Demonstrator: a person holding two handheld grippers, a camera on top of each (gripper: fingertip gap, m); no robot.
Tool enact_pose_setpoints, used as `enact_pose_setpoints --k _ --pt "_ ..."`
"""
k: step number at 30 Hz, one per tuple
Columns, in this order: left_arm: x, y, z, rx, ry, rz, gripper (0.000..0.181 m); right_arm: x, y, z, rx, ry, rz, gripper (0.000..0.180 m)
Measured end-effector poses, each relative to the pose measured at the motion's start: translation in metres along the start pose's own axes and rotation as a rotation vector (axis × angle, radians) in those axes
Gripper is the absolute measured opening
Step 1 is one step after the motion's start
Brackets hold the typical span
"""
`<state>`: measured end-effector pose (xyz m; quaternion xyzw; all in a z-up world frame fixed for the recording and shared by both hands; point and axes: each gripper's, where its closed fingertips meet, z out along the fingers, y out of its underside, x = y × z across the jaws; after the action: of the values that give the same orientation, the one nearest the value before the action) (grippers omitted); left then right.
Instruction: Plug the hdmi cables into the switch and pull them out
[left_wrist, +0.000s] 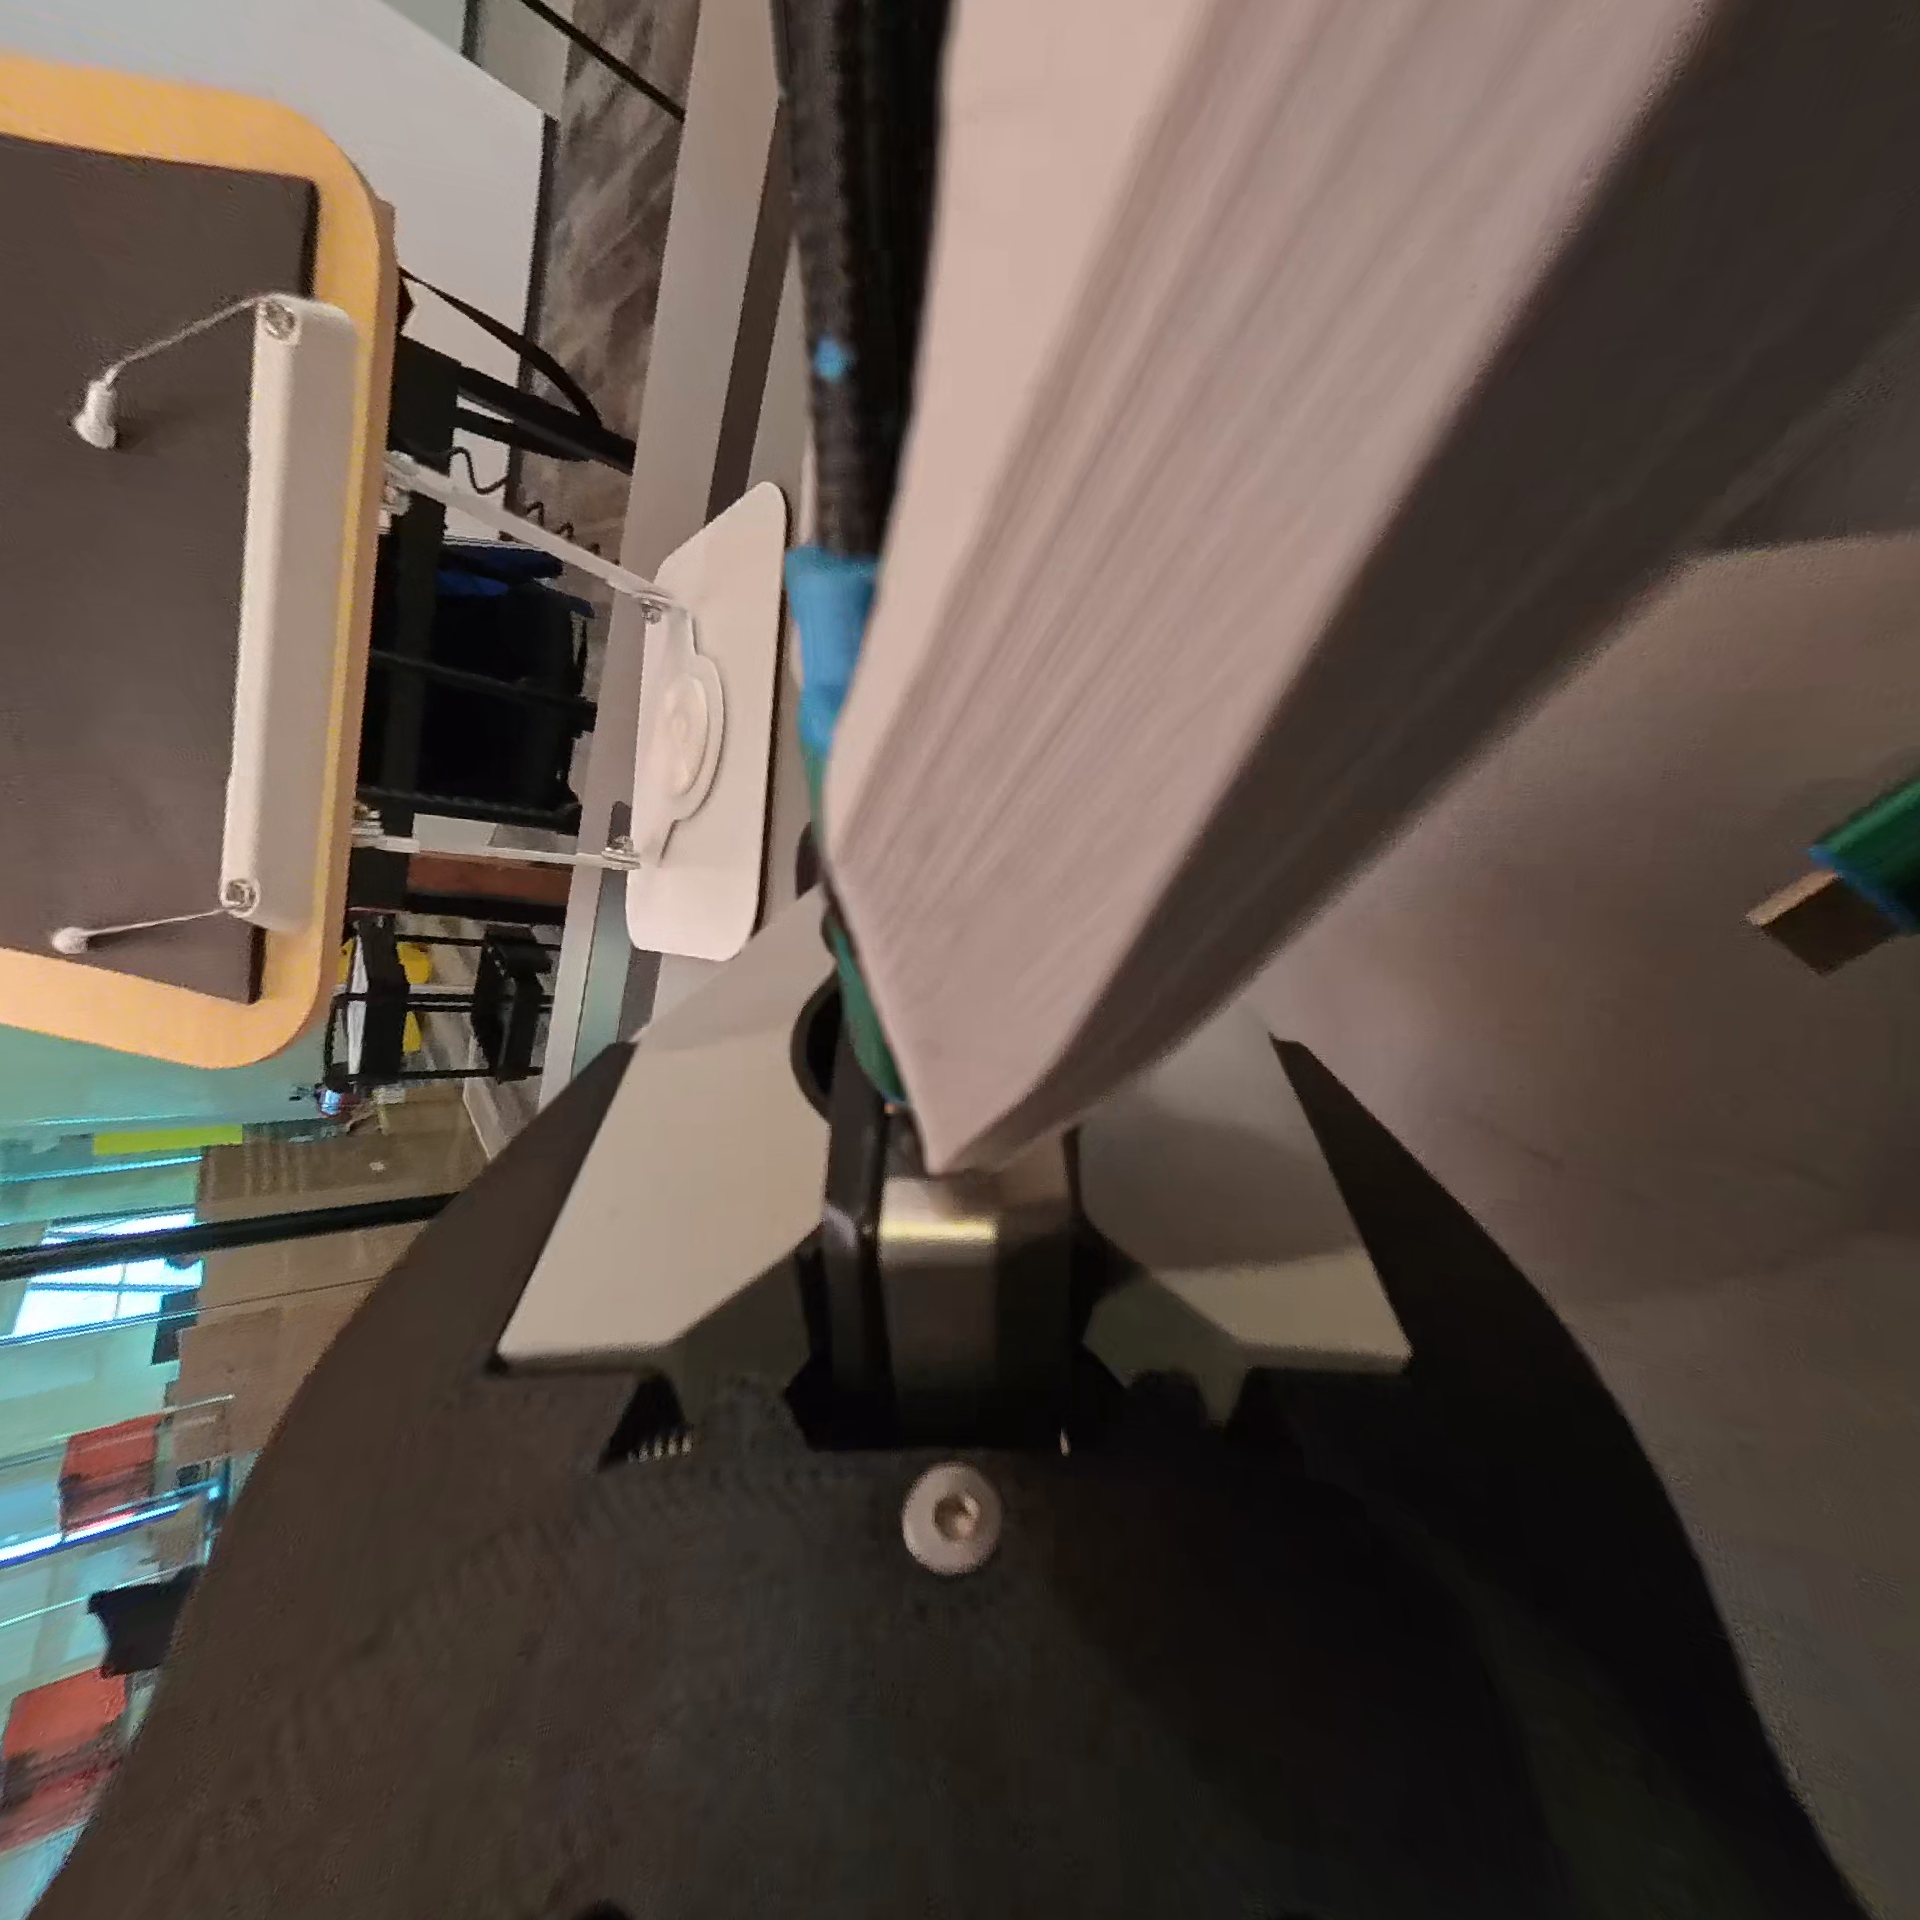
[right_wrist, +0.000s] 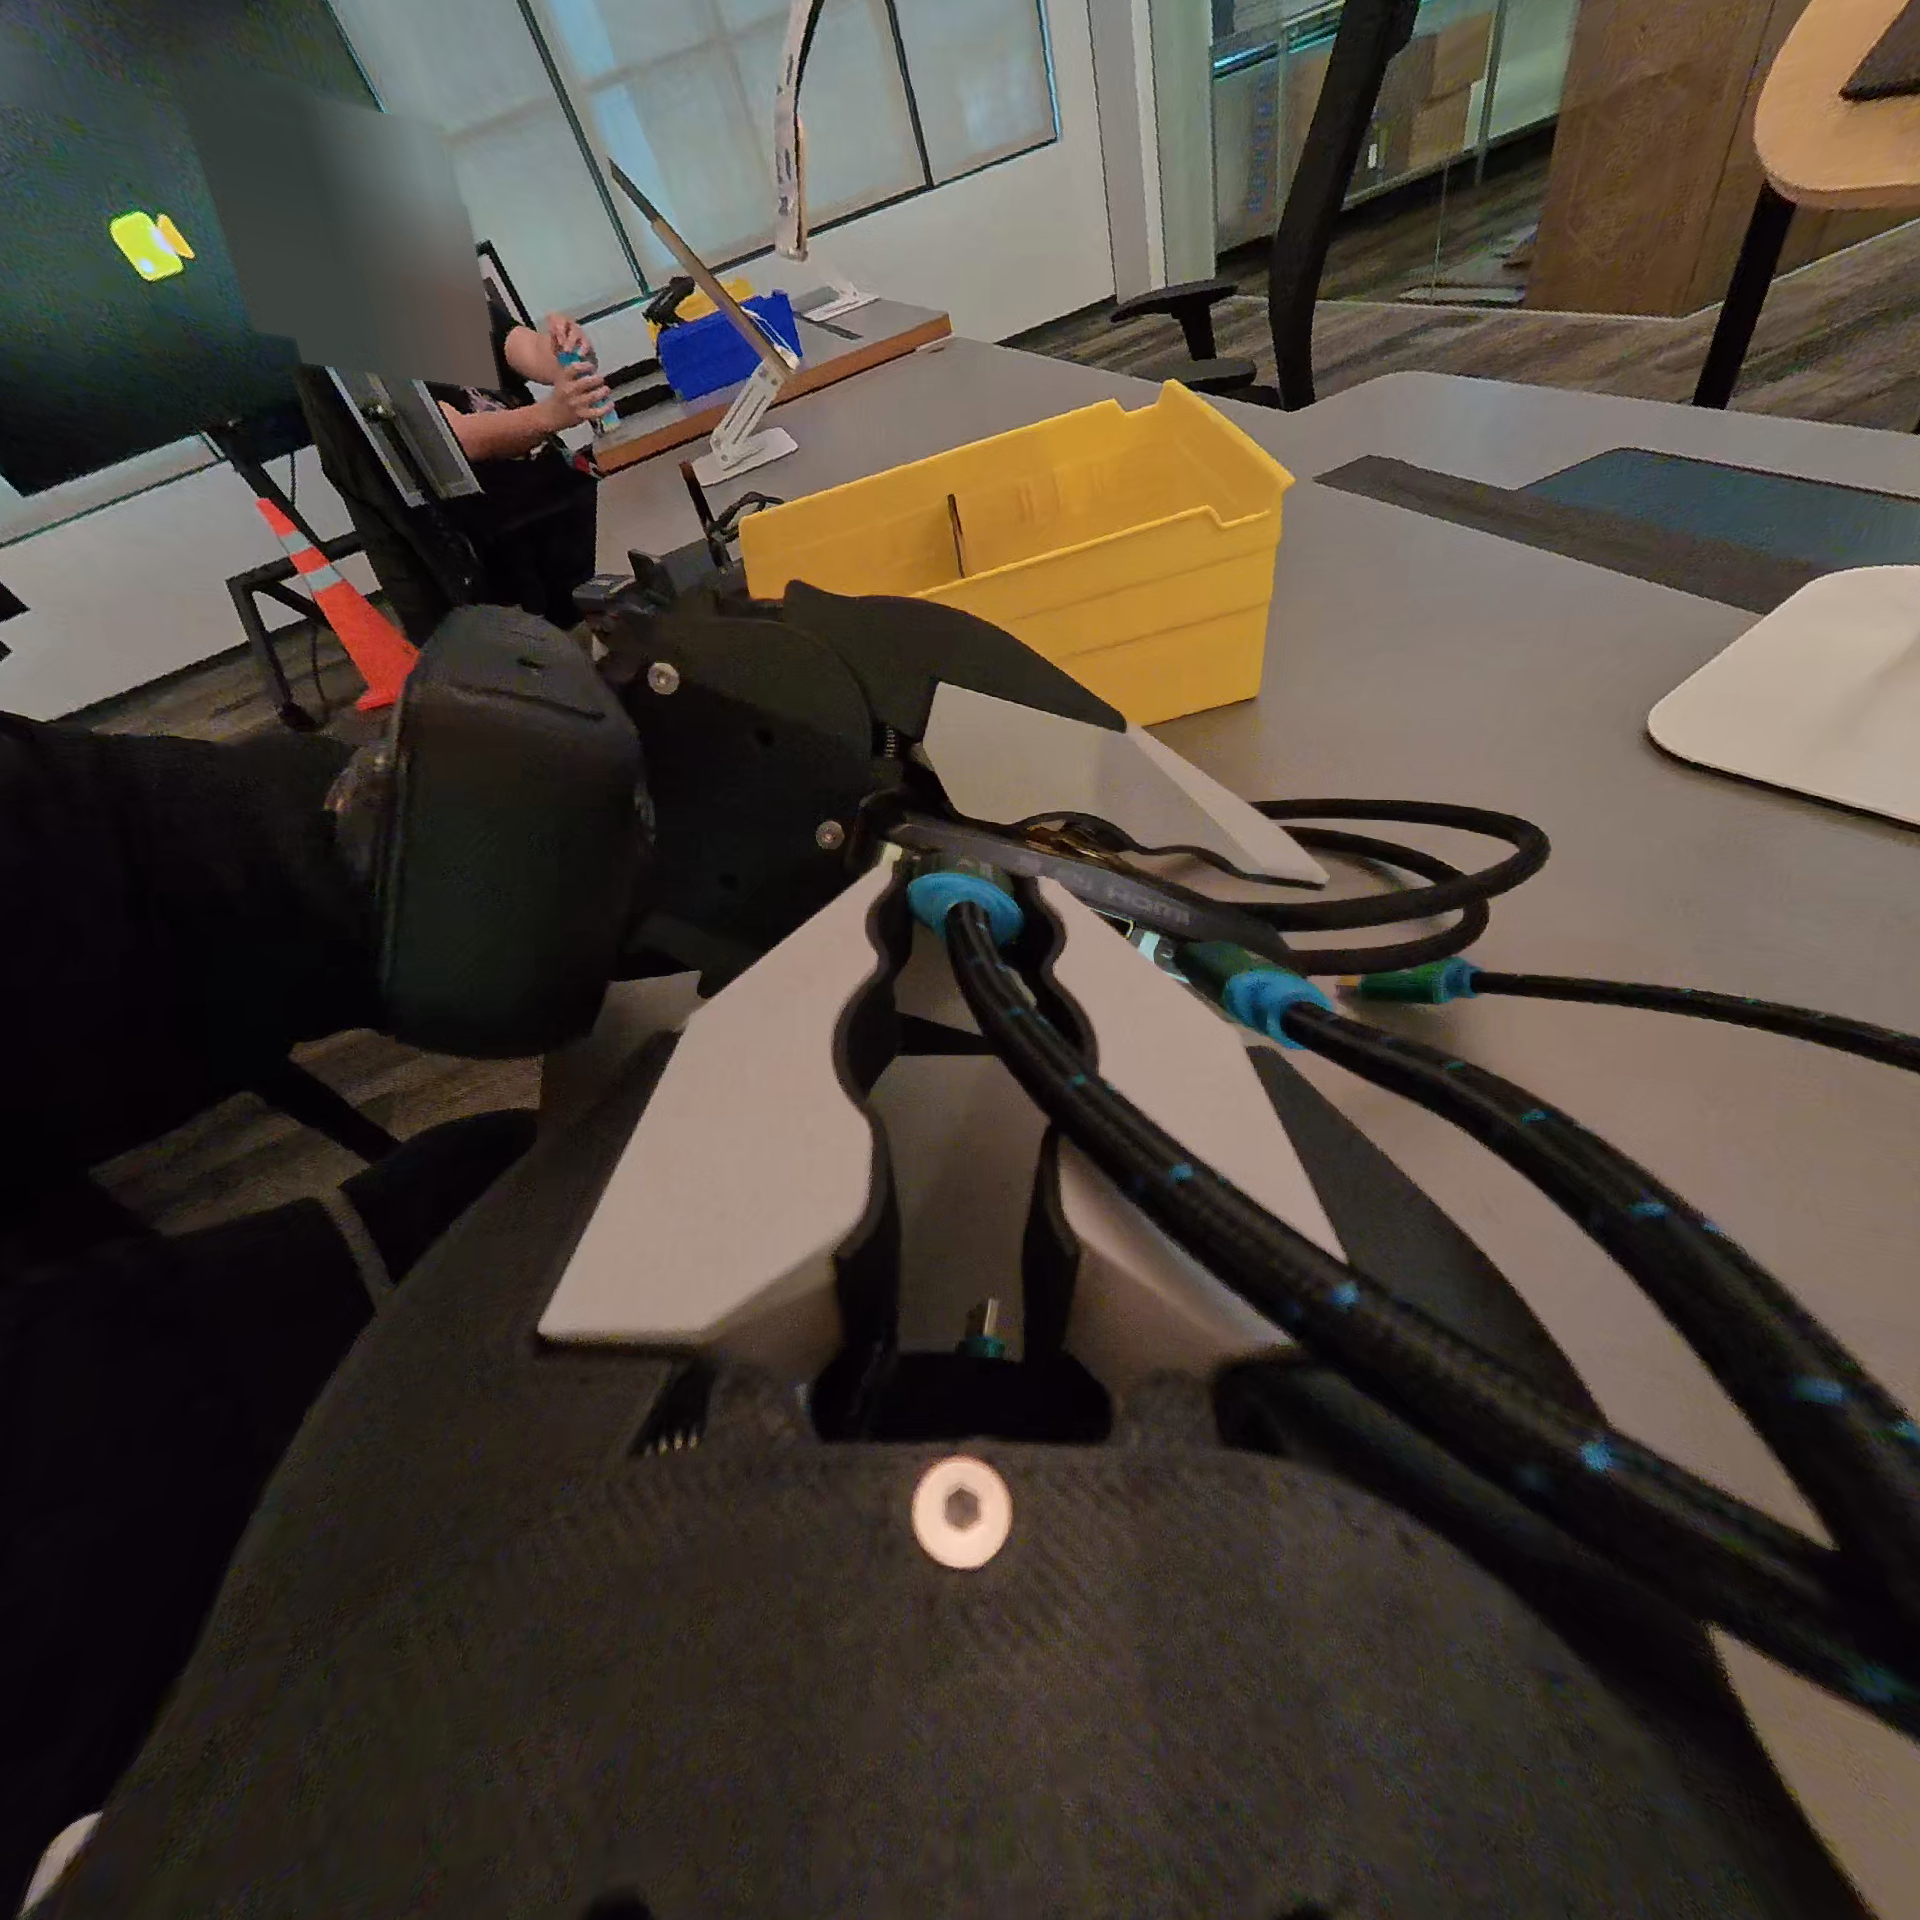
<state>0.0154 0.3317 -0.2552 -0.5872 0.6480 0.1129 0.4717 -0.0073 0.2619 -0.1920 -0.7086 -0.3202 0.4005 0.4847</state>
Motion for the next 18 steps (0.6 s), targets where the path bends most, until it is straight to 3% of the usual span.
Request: enact_pose_setpoints --k 4,7,10,18 --pt "-0.003 -0.002 0.0 0.011 -0.037 0.013 0.032 -0.009 -0.008 -0.001 0.042 -0.086 0.074 0.039" --pt "-0.008 -0.005 -0.002 0.009 -0.071 0.056 0.031 -0.007 -0.012 -0.004 0.083 -0.141 0.173 0.036" --pt "-0.005 -0.01 -0.003 0.025 -0.066 0.078 0.032 -0.001 -0.009 -0.007 0.076 -0.137 0.171 0.019" --pt "-0.008 -0.007 -0.002 0.018 -0.066 0.056 0.031 0.0 -0.009 -0.004 0.023 -0.102 0.074 0.019"
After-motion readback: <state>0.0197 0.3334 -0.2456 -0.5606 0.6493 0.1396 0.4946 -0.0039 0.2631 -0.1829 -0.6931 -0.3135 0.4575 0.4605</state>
